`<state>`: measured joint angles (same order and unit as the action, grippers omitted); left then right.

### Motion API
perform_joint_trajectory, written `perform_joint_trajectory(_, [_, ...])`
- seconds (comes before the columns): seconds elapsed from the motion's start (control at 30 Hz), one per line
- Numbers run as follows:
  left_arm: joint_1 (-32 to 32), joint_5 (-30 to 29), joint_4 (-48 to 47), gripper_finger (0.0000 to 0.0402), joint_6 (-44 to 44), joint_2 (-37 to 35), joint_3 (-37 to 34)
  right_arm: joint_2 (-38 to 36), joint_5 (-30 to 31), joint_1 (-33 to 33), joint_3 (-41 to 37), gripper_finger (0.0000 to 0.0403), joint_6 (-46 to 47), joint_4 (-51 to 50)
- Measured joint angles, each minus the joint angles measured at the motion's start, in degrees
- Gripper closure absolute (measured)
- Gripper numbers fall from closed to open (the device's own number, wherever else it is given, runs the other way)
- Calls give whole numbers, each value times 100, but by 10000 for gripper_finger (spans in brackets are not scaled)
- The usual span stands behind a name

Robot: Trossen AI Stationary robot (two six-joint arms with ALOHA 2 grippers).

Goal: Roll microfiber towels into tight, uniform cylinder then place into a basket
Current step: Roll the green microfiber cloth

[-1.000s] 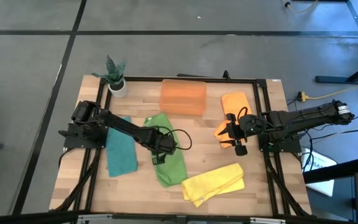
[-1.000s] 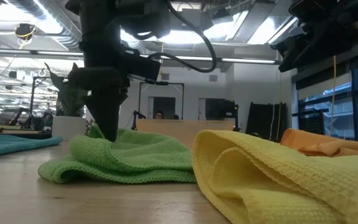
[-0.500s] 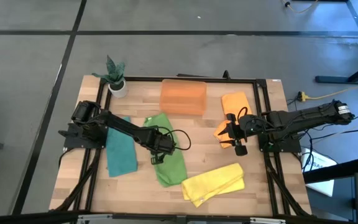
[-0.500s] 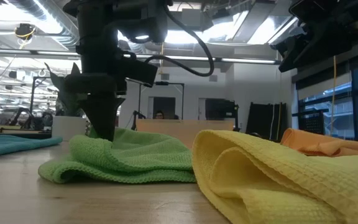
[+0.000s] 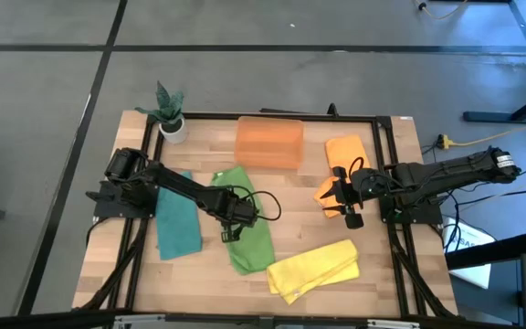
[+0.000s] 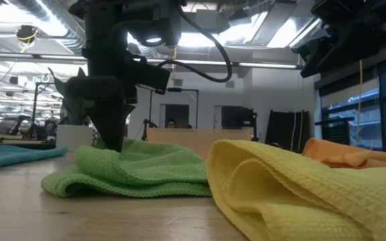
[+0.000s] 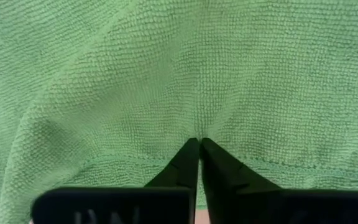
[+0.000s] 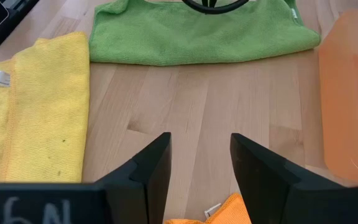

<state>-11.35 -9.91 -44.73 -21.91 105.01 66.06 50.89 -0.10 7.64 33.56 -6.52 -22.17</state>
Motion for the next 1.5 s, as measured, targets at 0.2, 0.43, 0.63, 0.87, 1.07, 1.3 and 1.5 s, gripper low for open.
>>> perform_joint_trajectory(0.2, [0, 2, 0, 401, 0, 0, 0, 0, 0, -2, 0, 237, 0, 0])
perform_joint_trajectory(0.43, [-24, 46, -559, 401, -101, 0, 245, 0, 0, -1, 0, 237, 0, 1])
perform_joint_trajectory(0.63, [-77, 347, -1060, 401, -350, 0, 477, 0, 0, -2, 0, 237, 0, 0])
perform_joint_trajectory(0.87, [-209, 538, -1330, 401, -643, -2, 514, 0, 0, 0, 0, 237, 0, 0])
perform_joint_trajectory(1.07, [-216, 538, -1265, 401, -652, -2, 511, 0, 0, 0, 0, 237, 0, 0])
perform_joint_trajectory(1.3, [-254, 579, -1104, 383, -803, -2, 509, 0, 0, 0, 0, 237, 2, 0])
perform_joint_trajectory(1.5, [-251, 802, -1113, 352, -951, -2, 509, 0, 0, 0, 0, 237, 2, 0])
